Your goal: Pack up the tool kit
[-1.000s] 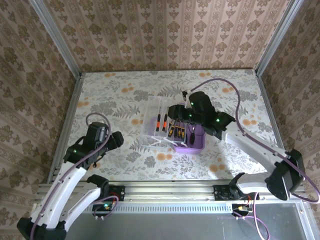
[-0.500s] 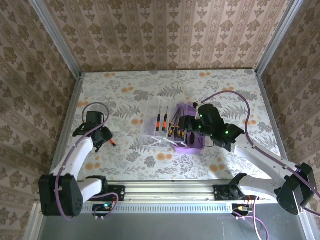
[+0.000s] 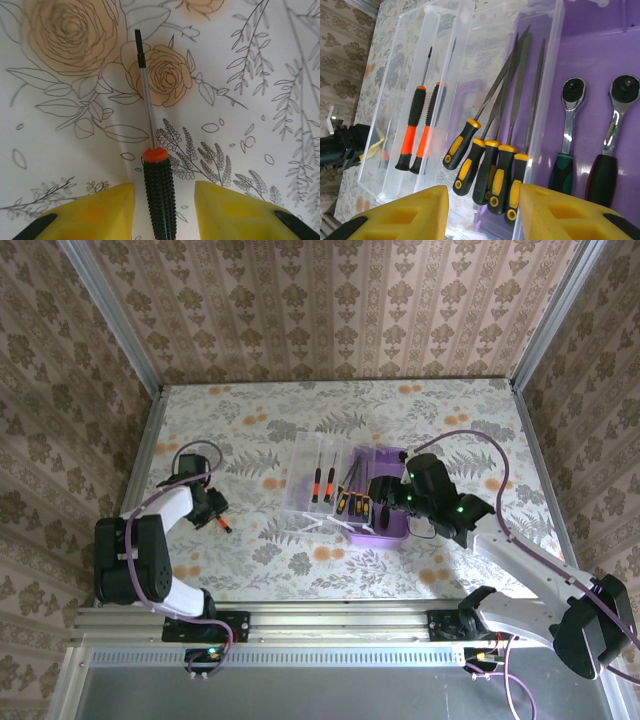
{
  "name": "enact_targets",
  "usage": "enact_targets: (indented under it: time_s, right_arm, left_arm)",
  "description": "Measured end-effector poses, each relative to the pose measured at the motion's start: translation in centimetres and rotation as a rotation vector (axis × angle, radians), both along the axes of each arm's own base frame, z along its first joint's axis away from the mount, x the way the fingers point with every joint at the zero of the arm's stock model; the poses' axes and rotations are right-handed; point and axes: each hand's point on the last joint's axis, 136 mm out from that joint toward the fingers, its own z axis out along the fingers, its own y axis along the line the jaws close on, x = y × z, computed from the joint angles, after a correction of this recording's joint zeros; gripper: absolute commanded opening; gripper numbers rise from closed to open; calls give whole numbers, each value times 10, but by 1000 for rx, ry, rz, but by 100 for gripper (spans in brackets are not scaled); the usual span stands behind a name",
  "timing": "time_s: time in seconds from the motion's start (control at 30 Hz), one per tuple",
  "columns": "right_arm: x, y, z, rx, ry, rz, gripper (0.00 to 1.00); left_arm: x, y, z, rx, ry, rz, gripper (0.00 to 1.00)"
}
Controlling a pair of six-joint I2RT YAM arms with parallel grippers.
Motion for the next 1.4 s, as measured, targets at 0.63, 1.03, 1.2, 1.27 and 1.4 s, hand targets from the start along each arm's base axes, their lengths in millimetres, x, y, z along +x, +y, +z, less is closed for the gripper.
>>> enact_targets:
  time_s: [0.63,1.03,1.2,1.27,1.4]
  right_arm:
    - [2,4,10,64,-21,28,45]
    - [-8,29,21,130,-48,133,45]
    - [-11,35,23,135,-52,154,45]
    - [-11,36,22,134,-50,159,45]
    - [-9,38,28,137,-59,162,45]
  left_arm:
    - [8,-19,22,-36,-86,-55,10]
    - [12,-57,108,-83,-299,-171,9]
    - [12,-86,152,-108,-394,-257,10]
    - [10,-94,164,-116,-412,-285,10]
    - [7,-106,181,-128,-436,-322,11]
